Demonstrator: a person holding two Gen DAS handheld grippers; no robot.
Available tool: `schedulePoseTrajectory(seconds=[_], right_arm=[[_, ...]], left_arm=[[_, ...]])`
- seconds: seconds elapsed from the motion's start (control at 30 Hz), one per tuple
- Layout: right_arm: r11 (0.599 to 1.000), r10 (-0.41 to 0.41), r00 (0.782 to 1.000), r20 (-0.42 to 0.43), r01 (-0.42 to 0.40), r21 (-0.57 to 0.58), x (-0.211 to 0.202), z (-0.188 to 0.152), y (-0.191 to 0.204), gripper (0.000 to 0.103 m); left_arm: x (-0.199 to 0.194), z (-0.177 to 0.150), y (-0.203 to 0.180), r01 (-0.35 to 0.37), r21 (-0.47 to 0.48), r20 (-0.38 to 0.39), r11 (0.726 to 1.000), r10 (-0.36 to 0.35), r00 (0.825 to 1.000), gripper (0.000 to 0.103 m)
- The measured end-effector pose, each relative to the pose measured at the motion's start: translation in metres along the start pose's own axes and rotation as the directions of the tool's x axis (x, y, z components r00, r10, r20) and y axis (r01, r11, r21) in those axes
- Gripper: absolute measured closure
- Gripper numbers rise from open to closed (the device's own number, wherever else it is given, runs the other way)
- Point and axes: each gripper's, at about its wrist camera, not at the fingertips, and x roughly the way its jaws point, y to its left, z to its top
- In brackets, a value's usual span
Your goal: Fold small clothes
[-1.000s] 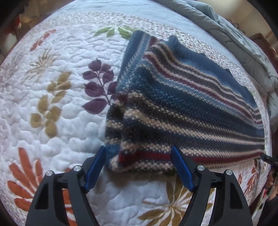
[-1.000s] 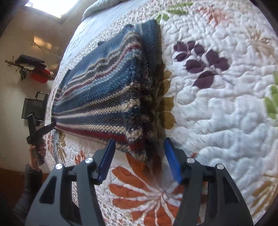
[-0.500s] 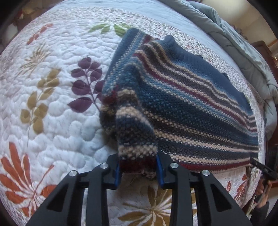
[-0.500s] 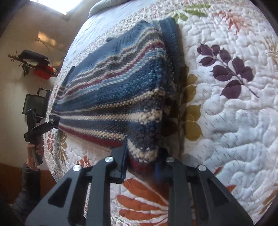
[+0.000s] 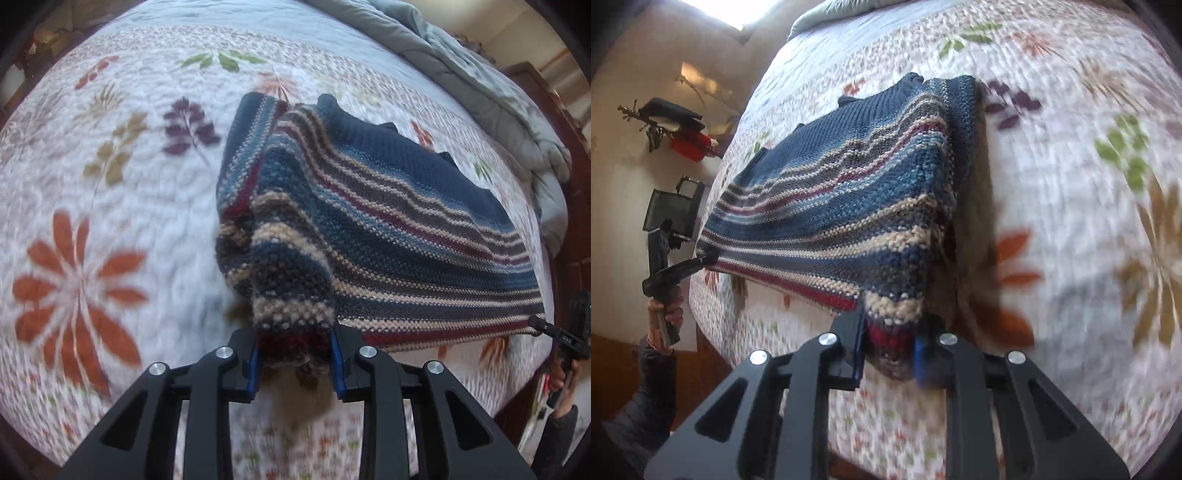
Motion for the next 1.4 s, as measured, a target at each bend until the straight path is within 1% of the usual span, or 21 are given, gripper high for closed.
schedulePoseTrajectory(seconds=[0.13,0.23,0.3,0.4,0.53,0.6,0.63,0.67,0.7,0.73,0.8,0.87,0.9,0.93,1.03,1.1,1.13,1.23,1.27,1.33,1.4], right_arm=[[1.0,-0.012,1.0,-0.021,0.012,0.008,-0.012,-0.042,-0.006,0.084],[1.0,-0.014,1.0,-0.019,0.014,0.02,-0.019,-0.066,-0.009,0.084],[1.0,-0.019,1.0,-0.009,0.019,0.025,-0.02,-0.075,-0.011,0.084],[0.998,-0.027,1.0,0.007,0.026,0.049,-0.012,-0.08,-0.017,0.084],[0.994,-0.066,0.998,-0.005,0.067,0.081,0.013,-0.085,-0.03,0.083],[0.993,-0.07,0.997,-0.01,0.071,0.099,0.021,-0.09,-0.037,0.083],[0.992,-0.058,0.998,-0.007,0.059,0.113,0.024,-0.09,-0.041,0.081],[0.992,-0.05,0.999,-0.005,0.05,0.118,0.024,-0.092,-0.043,0.079],[0.992,-0.044,0.999,-0.002,0.044,0.118,0.022,-0.092,-0.044,0.076],[0.992,-0.047,0.999,0.0,0.046,0.114,0.019,-0.091,-0.044,0.069],[0.994,-0.072,0.997,0.008,0.071,0.087,0.005,-0.089,-0.045,0.061],[0.992,-0.12,0.992,0.031,0.119,0.035,-0.011,-0.085,-0.041,0.056],[0.989,-0.148,0.988,0.046,0.148,0.02,-0.02,-0.08,-0.039,0.048],[0.986,-0.166,0.984,0.068,0.166,0.015,-0.03,-0.073,-0.037,0.045],[0.987,-0.161,0.98,0.122,0.163,-0.008,-0.052,-0.046,-0.031,0.045],[0.982,-0.179,0.974,0.139,0.186,-0.039,-0.056,-0.021,-0.023,0.046],[0.978,-0.19,0.971,0.147,0.199,-0.055,-0.053,-0.003,-0.017,0.046],[0.984,-0.154,0.979,0.135,0.165,-0.074,-0.034,0.043,-0.003,0.046],[0.983,-0.154,0.979,0.131,0.165,-0.084,-0.025,0.056,0.003,0.046],[0.981,-0.164,0.98,0.113,0.174,-0.09,-0.002,0.088,0.009,0.046],[0.983,-0.163,0.983,0.084,0.168,-0.068,0.016,0.11,0.003,0.046]], left_arm=[[-0.008,-0.04,-0.008,-0.007,0.031,-0.008,0.999,0.007,1.0,0.073],[-0.014,-0.064,-0.017,-0.021,0.058,0.001,0.998,0.021,1.0,0.073],[-0.013,-0.073,-0.021,-0.036,0.071,0.007,0.997,0.036,0.999,0.073],[0.001,-0.081,-0.022,-0.087,0.093,0.022,0.992,0.085,0.996,0.072],[0.027,-0.086,-0.01,-0.119,0.059,0.007,0.991,0.119,0.993,0.071],[0.032,-0.09,-0.002,-0.111,0.044,0.017,0.993,0.11,0.994,0.069],[0.032,-0.091,-0.001,-0.106,0.04,0.027,0.994,0.105,0.994,0.069],[0.029,-0.092,-0.001,-0.106,0.038,0.033,0.994,0.105,0.994,0.066],[0.026,-0.094,0.0,-0.111,0.039,0.032,0.993,0.11,0.993,0.06],[0.019,-0.098,0.002,-0.129,0.043,0.028,0.991,0.128,0.991,0.057],[0.006,-0.099,0.006,-0.139,0.051,0.032,0.989,0.137,0.99,0.052],[-0.01,-0.097,0.014,-0.174,0.049,0.051,0.984,0.171,0.984,0.047],[-0.022,-0.093,0.019,-0.203,0.046,0.076,0.978,0.2,0.977,0.045],[-0.03,-0.089,0.024,-0.222,0.042,0.093,0.974,0.217,0.972,0.045],[-0.053,-0.068,0.029,-0.285,0.025,0.171,0.958,0.277,0.946,0.045],[-0.057,-0.05,0.019,-0.311,0.052,0.208,0.949,0.295,0.933,0.045],[-0.055,-0.037,0.01,-0.317,0.064,0.221,0.946,0.297,0.929,0.045],[-0.033,-0.003,-0.029,-0.25,0.115,0.221,0.961,0.221,0.95,0.046],[-0.024,0.008,-0.042,-0.242,0.136,0.217,0.961,0.209,0.953,0.046],[-0.003,0.028,-0.062,-0.257,0.174,0.213,0.951,0.219,0.952,0.045],[0.021,0.052,-0.071,-0.295,0.178,0.198,0.939,0.259,0.945,0.045]])
